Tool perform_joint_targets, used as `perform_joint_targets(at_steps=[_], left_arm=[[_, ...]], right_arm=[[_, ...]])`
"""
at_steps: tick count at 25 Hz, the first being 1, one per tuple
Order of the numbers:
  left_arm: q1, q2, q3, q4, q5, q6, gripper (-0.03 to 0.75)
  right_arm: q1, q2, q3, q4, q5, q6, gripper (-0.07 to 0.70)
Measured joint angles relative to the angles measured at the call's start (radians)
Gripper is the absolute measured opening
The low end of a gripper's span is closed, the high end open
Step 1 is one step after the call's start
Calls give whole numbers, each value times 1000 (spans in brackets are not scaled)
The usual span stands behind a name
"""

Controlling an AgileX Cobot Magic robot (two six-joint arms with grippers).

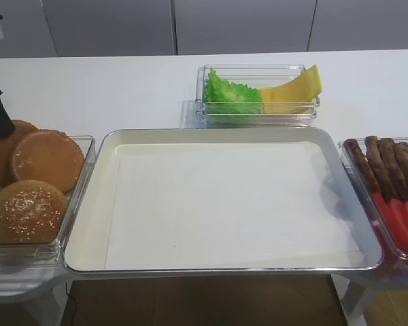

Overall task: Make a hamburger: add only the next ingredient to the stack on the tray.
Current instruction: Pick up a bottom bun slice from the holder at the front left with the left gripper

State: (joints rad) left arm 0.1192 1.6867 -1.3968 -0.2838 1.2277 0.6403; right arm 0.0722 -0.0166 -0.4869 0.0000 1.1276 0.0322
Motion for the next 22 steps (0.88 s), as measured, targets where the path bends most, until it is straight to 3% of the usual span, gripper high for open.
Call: perform_joint_targets(at_steps=[17, 22], left_arm=[[-10, -241, -4, -3, 10, -52, 95], [-20, -304, -4, 15, 15, -120, 95]], right_arm=[[0, 0, 0, 0, 0, 2, 499], [0, 0, 0, 0, 0, 2, 499]])
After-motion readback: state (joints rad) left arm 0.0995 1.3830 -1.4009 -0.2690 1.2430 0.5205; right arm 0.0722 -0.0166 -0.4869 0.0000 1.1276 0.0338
